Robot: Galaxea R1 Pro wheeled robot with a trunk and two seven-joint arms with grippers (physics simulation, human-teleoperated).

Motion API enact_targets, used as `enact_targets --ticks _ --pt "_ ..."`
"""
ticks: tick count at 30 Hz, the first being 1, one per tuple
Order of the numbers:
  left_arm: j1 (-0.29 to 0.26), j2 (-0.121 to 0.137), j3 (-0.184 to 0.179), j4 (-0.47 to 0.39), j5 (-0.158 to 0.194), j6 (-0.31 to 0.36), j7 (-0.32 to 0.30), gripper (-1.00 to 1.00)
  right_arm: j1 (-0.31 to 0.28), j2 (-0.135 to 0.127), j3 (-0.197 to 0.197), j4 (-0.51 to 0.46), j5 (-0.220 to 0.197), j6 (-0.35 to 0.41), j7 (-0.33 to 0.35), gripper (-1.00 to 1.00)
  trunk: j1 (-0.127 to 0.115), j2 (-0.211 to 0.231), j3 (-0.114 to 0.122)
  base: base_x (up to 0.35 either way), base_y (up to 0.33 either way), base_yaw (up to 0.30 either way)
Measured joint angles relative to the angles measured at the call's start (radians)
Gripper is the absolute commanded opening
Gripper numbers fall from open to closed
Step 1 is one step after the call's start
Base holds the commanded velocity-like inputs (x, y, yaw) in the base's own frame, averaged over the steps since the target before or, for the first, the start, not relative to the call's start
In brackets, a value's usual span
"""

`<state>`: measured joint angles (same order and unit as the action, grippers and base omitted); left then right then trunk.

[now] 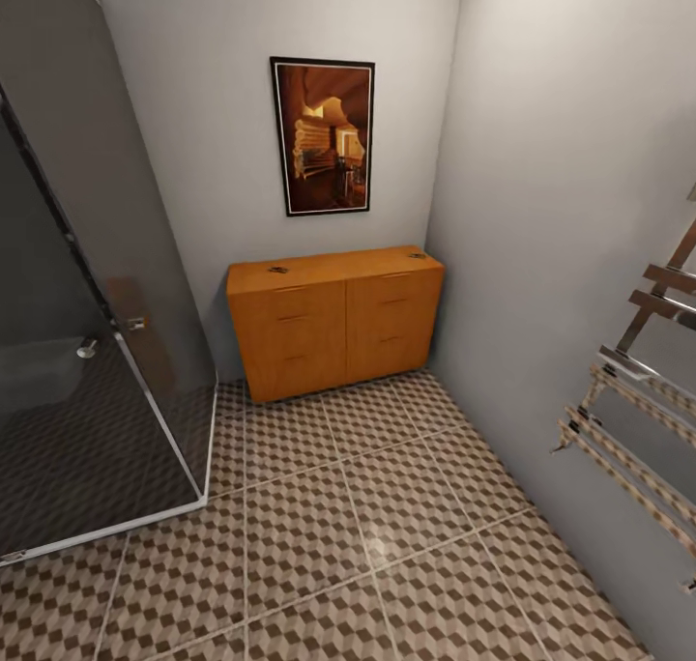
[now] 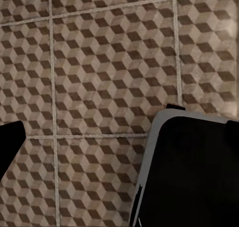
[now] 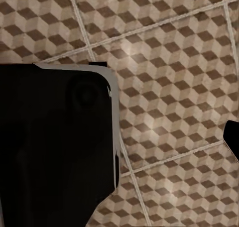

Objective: Take the four mousetraps from the cabinet in the bathroom and place them on the bathroom floor. Make sure all four end up on the same floor surface, and ensure that at least two of them are either under or directly next to the same bathroom sink.

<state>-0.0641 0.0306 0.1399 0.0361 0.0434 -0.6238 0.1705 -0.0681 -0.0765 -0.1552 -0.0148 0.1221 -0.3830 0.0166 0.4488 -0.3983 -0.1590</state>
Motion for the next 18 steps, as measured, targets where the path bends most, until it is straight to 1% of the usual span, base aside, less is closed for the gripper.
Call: enact_targets --ticks 18 --pt "0.000 0.000 0.000 0.000 0.000 0.000 -0.001 1.00 0.000 0.001 0.000 0.000 0.000 0.000 0.000 1.00 0.000 0.000 0.003 0.340 -0.044 0.000"
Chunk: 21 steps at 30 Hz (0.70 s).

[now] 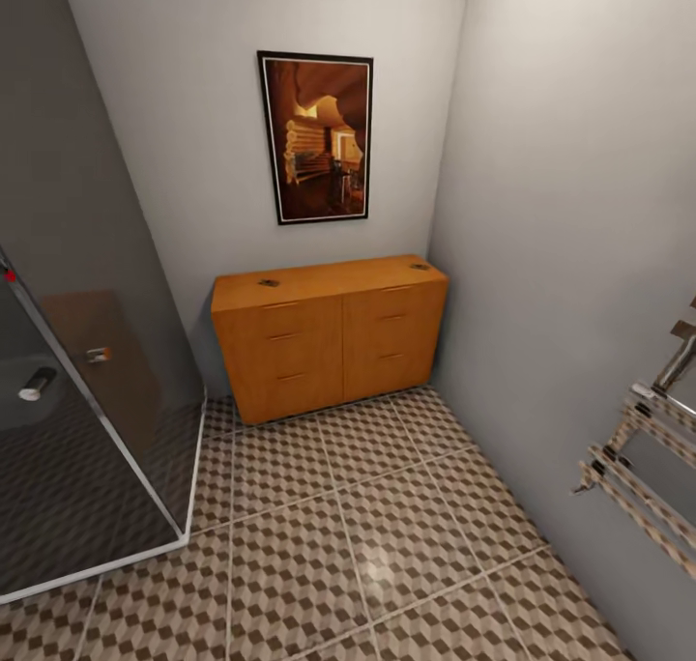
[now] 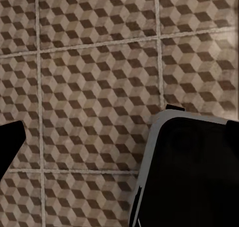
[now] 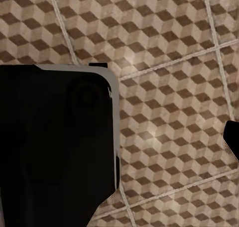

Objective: Take the four mousetraps from the cabinet in the bathroom and place them on the bathroom floor. Make sure all four end up on the same floor surface, and ensure that at least two of them are either under or directly next to the same bathroom sink.

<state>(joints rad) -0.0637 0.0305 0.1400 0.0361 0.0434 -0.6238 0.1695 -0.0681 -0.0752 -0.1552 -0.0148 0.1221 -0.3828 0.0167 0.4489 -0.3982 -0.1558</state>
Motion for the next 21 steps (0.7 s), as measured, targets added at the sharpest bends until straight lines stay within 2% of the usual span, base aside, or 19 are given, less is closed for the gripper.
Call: enact_targets --ticks 21 --pt "0.000 0.001 0.000 0.000 0.000 0.000 0.001 1.00 0.000 0.000 0.000 0.000 -0.001 0.000 0.000 1.00 0.000 0.000 0.000 0.339 -0.001 0.000"
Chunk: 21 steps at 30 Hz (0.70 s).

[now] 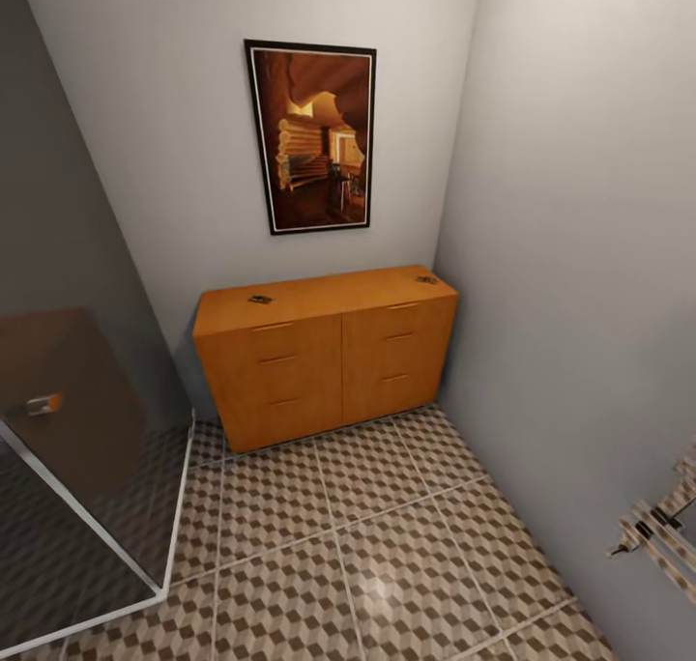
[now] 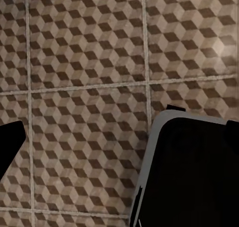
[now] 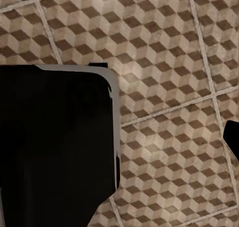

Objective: Take the four mousetraps from the cabinet in the bathroom and place them on the bathroom floor. Make sure all four end up on the same floor surface, and ensure that at least two of them are either under or directly next to the same bathroom sink.

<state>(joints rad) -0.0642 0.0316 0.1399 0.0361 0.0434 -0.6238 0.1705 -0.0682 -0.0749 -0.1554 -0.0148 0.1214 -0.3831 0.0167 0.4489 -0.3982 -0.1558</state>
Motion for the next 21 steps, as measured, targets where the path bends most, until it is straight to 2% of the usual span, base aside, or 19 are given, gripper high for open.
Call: enact_targets --ticks 21 --pt "0.000 -0.001 0.000 0.000 0.000 0.000 -0.002 1.00 0.000 0.002 0.000 -0.001 0.001 -0.001 0.002 1.00 0.000 0.000 0.000 0.339 0.000 0.000"
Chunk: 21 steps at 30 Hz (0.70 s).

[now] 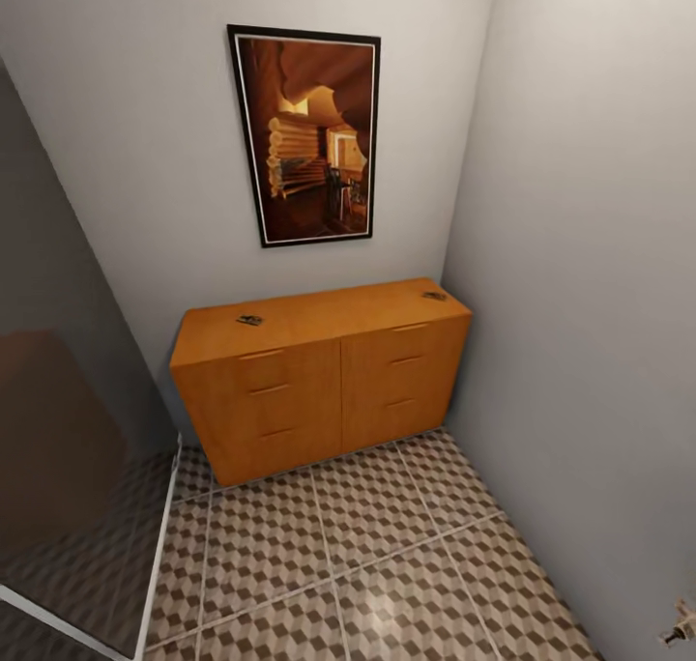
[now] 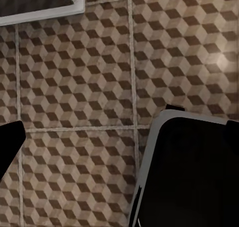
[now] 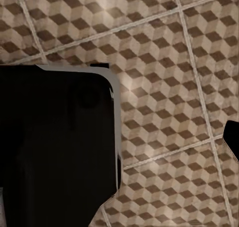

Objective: Take the four mousetraps from the cabinet in the bathroom and place them on the bathroom floor. Make sure all four end up on the same floor surface, and ensure that at least two of them are either under or directly next to the same bathroom sink.

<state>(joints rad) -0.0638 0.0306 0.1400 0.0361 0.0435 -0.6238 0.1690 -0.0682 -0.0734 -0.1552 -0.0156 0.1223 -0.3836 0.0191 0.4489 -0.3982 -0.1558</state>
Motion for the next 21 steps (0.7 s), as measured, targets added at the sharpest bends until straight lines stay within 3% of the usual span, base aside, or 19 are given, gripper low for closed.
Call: enact_targets --ticks 15,21 --pt "0.000 -0.001 0.000 0.000 0.000 0.000 0.000 1.00 0.000 0.001 0.001 -0.001 0.001 0.001 0.000 1.00 0.000 0.000 0.000 0.331 0.000 0.000" --pt "0.000 -0.001 -0.001 0.000 0.000 0.000 -0.001 1.00 0.000 0.002 0.001 0.000 0.001 0.001 0.000 1.00 0.001 0.000 0.000 0.103 0.000 0.000"
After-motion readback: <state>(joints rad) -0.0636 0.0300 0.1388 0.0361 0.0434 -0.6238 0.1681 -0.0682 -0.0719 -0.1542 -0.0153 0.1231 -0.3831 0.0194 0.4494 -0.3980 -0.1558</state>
